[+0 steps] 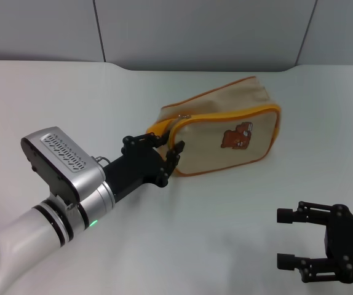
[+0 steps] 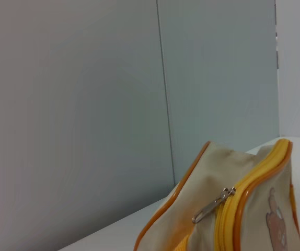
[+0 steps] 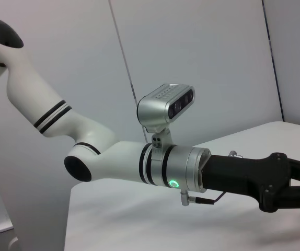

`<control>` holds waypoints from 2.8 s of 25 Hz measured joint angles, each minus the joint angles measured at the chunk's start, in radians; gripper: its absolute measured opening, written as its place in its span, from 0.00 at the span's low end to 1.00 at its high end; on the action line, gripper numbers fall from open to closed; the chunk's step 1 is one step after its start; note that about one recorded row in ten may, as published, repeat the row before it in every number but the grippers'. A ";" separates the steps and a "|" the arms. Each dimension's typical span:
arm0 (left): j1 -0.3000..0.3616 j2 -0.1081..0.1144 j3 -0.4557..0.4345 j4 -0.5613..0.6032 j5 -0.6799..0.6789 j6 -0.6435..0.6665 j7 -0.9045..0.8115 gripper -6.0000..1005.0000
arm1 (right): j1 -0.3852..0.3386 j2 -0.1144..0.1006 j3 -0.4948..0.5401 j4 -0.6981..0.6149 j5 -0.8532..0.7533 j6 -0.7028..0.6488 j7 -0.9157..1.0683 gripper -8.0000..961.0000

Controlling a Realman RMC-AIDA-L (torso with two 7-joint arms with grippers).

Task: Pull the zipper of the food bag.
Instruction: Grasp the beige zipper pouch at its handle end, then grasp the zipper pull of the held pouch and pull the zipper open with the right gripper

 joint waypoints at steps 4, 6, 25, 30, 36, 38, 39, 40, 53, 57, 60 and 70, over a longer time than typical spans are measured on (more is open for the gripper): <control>-0.002 0.000 0.004 -0.007 0.000 0.000 -0.002 0.26 | 0.000 0.000 0.000 0.000 0.000 0.000 0.000 0.84; -0.005 0.000 0.005 -0.001 0.039 0.004 -0.040 0.25 | 0.000 0.000 0.000 0.000 0.000 -0.001 0.000 0.84; 0.152 0.019 0.261 0.432 0.109 0.416 -0.545 0.16 | 0.007 0.000 0.028 -0.002 0.016 -0.050 0.000 0.84; 0.177 0.045 0.296 0.497 0.109 0.516 -0.571 0.15 | 0.004 0.007 0.029 -0.013 0.100 -0.062 -0.044 0.84; 0.147 0.054 0.319 0.564 0.109 0.576 -0.562 0.15 | -0.041 0.041 0.029 -0.012 0.343 -0.095 -0.226 0.84; 0.128 0.045 0.328 0.582 0.109 0.573 -0.560 0.15 | -0.044 0.061 0.029 -0.027 0.380 -0.088 -0.274 0.83; 0.116 0.040 0.332 0.590 0.109 0.570 -0.559 0.14 | -0.037 0.065 0.029 -0.032 0.384 -0.081 -0.295 0.83; 0.105 0.036 0.333 0.595 0.109 0.566 -0.558 0.14 | -0.029 0.067 0.027 -0.032 0.385 -0.072 -0.307 0.83; 0.076 0.014 0.339 0.596 0.101 0.548 -0.522 0.14 | 0.140 0.063 -0.016 0.005 0.317 0.137 -0.325 0.64; 0.075 0.014 0.338 0.593 0.100 0.548 -0.517 0.14 | 0.169 0.064 -0.028 0.004 0.317 0.178 -0.392 0.56; 0.075 0.013 0.337 0.593 0.099 0.549 -0.516 0.14 | 0.196 0.064 -0.055 0.001 0.310 0.220 -0.431 0.52; 0.073 0.011 0.333 0.582 0.098 0.560 -0.506 0.13 | 0.254 0.068 -0.189 -0.015 0.313 0.361 -0.555 0.45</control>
